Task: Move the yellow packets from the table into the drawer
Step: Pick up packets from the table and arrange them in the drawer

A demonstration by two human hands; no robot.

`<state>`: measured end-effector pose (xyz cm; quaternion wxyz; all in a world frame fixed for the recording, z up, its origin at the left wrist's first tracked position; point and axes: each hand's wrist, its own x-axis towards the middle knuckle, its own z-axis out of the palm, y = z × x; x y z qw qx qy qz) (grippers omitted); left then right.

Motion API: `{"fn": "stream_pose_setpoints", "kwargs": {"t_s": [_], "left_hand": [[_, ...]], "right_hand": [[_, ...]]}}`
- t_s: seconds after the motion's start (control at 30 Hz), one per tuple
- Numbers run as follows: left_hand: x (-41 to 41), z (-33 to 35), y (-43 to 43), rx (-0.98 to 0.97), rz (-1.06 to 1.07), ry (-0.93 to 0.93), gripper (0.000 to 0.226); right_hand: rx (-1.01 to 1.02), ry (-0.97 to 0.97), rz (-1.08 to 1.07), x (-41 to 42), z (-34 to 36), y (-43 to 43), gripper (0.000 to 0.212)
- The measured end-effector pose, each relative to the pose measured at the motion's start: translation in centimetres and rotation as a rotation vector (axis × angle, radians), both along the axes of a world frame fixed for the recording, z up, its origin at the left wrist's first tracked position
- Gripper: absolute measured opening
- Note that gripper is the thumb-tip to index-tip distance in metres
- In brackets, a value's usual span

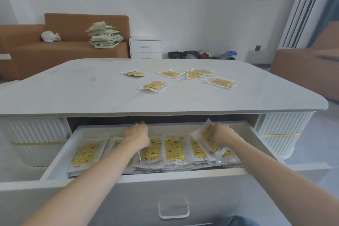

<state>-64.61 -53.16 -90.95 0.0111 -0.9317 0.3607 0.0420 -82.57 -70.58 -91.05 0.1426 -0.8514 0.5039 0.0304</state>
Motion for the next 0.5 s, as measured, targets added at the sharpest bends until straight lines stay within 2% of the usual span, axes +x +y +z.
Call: {"fn": "stream_pose_setpoints", "kwargs": {"t_s": [0.1,0.2,0.33,0.5], "left_hand": [[-1.0,0.2,-0.8,-0.048,-0.123,0.019,0.058],[-2.6,0.7,-2.3,-0.089,-0.269,0.075,0.044],[-6.0,1.2,-5.2,-0.059,-0.483,0.205,0.048],[-8.9,0.3,-9.2,0.145,-0.617,0.247,0.061]], "right_hand": [[0.108,-0.025,-0.027,-0.6,0.6,-0.9,0.035],[0.114,0.006,-0.055,-1.9,1.1,-1.8,0.037],[0.062,0.044,-0.078,-3.8,1.6,-2.9,0.031],[-0.016,0.015,-0.088,-5.6,1.0,-3.9,0.032]]}}
